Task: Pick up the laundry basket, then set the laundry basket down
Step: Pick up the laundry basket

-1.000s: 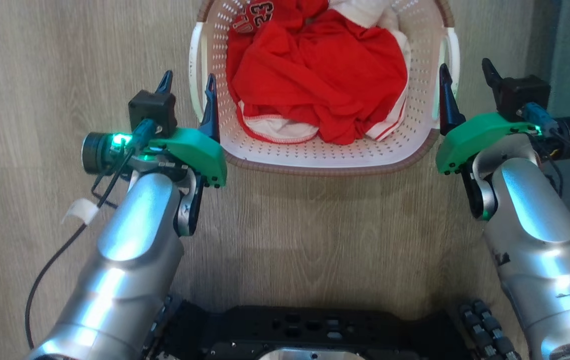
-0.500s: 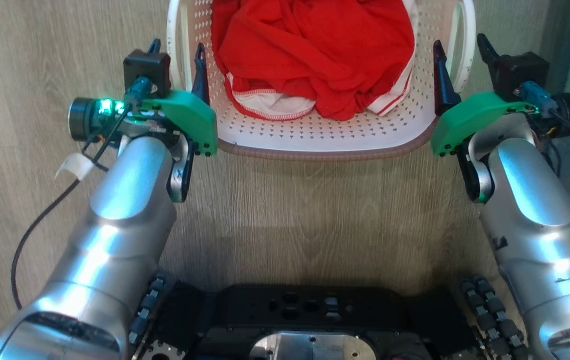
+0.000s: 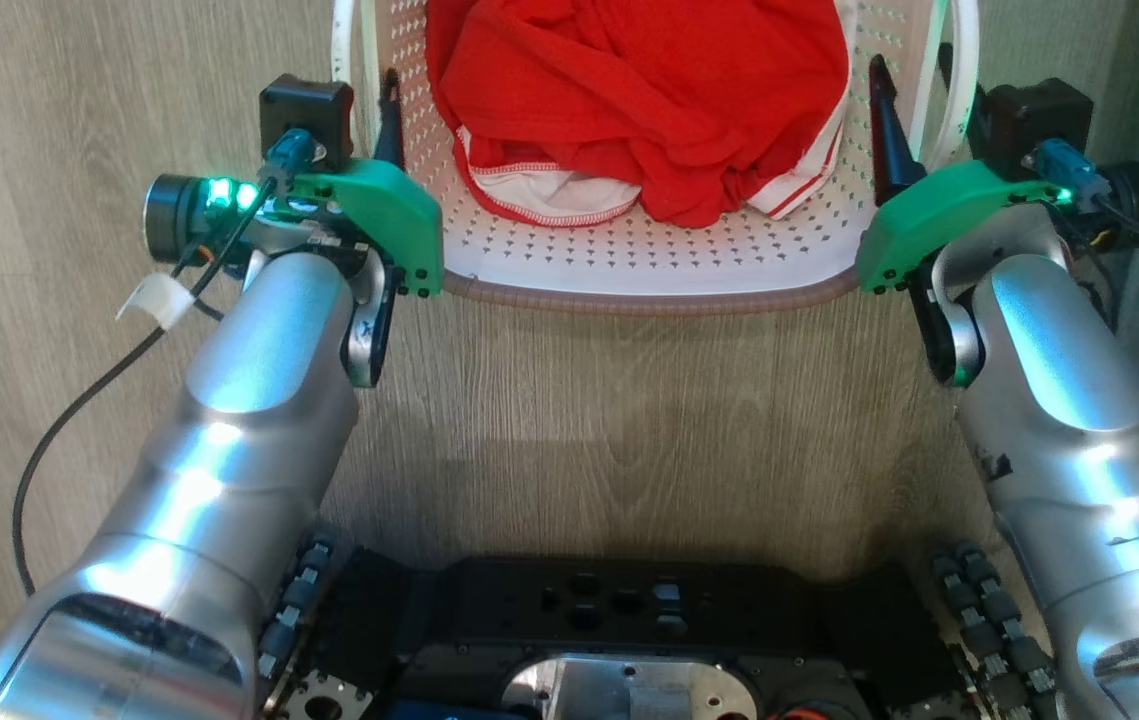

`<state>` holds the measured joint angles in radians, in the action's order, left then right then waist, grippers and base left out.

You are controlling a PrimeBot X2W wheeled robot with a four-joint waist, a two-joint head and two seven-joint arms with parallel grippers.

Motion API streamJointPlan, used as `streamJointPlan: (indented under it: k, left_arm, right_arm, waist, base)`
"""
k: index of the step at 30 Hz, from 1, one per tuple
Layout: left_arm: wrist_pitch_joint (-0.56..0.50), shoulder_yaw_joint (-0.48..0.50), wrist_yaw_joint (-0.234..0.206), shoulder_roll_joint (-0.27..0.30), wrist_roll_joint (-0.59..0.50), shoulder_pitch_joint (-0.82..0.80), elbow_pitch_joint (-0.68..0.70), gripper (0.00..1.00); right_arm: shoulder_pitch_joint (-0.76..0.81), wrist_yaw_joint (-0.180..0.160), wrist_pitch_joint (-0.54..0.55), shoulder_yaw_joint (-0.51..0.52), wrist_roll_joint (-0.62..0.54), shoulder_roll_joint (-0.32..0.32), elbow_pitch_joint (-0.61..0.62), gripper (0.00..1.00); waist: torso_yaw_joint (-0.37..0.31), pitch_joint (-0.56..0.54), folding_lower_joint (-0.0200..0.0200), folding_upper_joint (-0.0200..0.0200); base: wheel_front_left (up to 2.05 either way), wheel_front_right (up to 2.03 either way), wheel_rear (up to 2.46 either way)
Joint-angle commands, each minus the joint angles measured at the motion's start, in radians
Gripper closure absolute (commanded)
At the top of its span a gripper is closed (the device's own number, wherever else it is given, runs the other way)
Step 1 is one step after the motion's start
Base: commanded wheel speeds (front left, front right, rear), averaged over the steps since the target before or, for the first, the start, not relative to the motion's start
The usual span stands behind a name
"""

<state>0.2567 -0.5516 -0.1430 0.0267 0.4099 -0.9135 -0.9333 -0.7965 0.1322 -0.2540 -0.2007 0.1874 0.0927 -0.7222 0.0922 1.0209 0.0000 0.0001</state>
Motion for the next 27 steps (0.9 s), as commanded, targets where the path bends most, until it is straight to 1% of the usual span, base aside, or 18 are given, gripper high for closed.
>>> streamJointPlan:
  k: [1,2,3,4,5,12,21,25,27]
  left_arm:
    - [0.005,0.002,-0.01,0.023,0.014,0.009,-0.003,0.57]
    - [0.005,-0.005,-0.01,0.023,0.02,0.006,-0.007,0.71]
    - [0.005,-0.011,-0.012,0.023,0.025,0.003,-0.009,0.96]
    - [0.005,-0.017,-0.013,0.023,0.031,0.0,-0.011,1.0]
    - [0.005,-0.023,-0.013,0.023,0.035,-0.002,-0.012,1.0]
    - [0.005,-0.057,-0.016,0.023,0.069,-0.001,-0.018,1.0]
    - [0.005,-0.086,-0.024,0.023,0.109,0.035,-0.022,1.0]
    - [0.005,-0.1,-0.025,0.023,0.135,0.065,-0.032,1.0]
    - [0.005,-0.115,-0.024,0.023,0.156,0.089,-0.043,1.0]
  right_arm:
    - [0.033,-0.002,-0.008,-0.024,0.006,-0.03,0.005,0.53]
    - [0.031,-0.002,-0.008,-0.024,0.008,-0.031,0.0,0.56]
    - [0.028,-0.002,-0.008,-0.023,0.01,-0.031,-0.006,0.7]
    - [0.025,-0.002,-0.008,-0.022,0.012,-0.032,-0.013,0.8]
    - [0.021,-0.002,-0.008,-0.022,0.013,-0.032,-0.019,1.0]
    - [0.011,-0.002,-0.008,-0.021,0.02,-0.035,-0.046,1.0]
    - [0.017,-0.002,-0.008,-0.022,0.032,-0.037,-0.104,1.0]
    - [0.02,-0.002,-0.008,-0.024,0.049,-0.039,-0.148,1.0]
    - [0.026,-0.002,-0.008,-0.03,0.056,-0.04,-0.189,1.0]
  waist:
    - [0.001,0.002,0.0,-0.0001]
    - [0.002,0.003,0.0,-0.0001]
    - [0.002,0.004,0.0,-0.0001]
    - [0.003,0.005,0.0,-0.0001]
    - [0.004,0.006,0.0,-0.0001]
    - [0.008,-0.003,0.0,-0.0001]
    - [0.006,-0.058,0.0,-0.0001]
    - [-0.001,-0.107,0.0,-0.0001]
    - [-0.005,-0.153,0.0,-0.0001]
  base:
    - [0.0,0.0,0.0]
    - [0.0,0.0,0.0]
    - [0.0,0.0,0.0]
    - [0.0,0.0,0.0]
    - [0.0,0.0,0.0]
    - [0.0,0.0,0.0]
    - [0.0,0.0,0.0]
    - [0.0,0.0,0.0]
    - [0.0,0.0,0.0]
